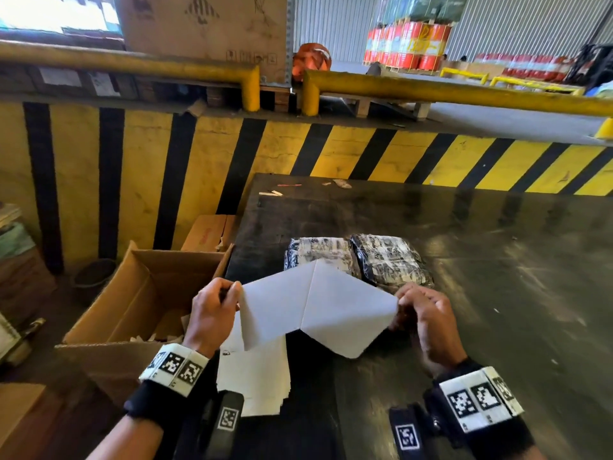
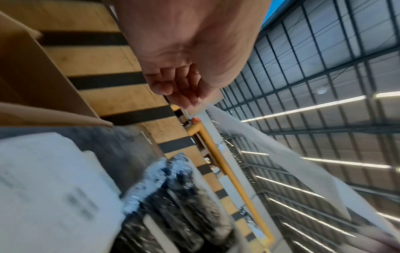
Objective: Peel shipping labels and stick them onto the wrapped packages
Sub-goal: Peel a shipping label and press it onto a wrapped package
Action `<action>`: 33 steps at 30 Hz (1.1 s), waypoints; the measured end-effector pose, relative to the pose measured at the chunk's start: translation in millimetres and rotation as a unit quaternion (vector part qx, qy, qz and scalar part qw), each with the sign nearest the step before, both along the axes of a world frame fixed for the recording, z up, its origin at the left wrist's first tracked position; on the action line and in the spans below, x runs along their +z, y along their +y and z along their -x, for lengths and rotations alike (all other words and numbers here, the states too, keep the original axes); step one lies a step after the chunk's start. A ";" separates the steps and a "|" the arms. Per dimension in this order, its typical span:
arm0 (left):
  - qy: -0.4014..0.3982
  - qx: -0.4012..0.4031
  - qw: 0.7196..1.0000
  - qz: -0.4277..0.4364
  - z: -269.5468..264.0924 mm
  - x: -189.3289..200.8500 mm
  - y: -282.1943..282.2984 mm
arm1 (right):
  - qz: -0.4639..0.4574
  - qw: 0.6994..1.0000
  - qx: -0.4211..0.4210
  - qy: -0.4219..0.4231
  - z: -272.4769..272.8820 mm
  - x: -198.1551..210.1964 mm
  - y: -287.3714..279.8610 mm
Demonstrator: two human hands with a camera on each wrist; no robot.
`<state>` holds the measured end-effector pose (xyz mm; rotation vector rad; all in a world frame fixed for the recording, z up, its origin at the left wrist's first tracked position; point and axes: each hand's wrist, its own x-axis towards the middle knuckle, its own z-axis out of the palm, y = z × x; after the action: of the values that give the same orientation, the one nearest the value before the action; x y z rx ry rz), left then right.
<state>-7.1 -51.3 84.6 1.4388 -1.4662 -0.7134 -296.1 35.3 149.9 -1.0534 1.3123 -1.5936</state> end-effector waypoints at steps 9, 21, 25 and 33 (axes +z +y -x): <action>0.085 0.031 0.995 0.044 -16.2 2.5 0.0 | 0.025 0.998 -0.042 0.035 44.7 12.8 -1.0; 0.222 -0.075 0.970 0.059 35.1 27.5 28.8 | -0.237 0.777 0.336 0.476 -43.2 -108.9 -15.5; 0.240 -0.077 0.966 0.053 45.0 24.3 40.4 | -0.264 0.764 0.348 0.475 -63.8 -140.0 -16.6; 0.186 -0.107 0.971 0.106 58.7 24.5 51.3 | -0.220 0.842 0.299 0.391 -73.6 -142.5 -17.9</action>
<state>-65.8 0.0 109.2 0.9332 -1.3648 -0.8771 -222.6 17.4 7.3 -1.6683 1.5273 -0.3366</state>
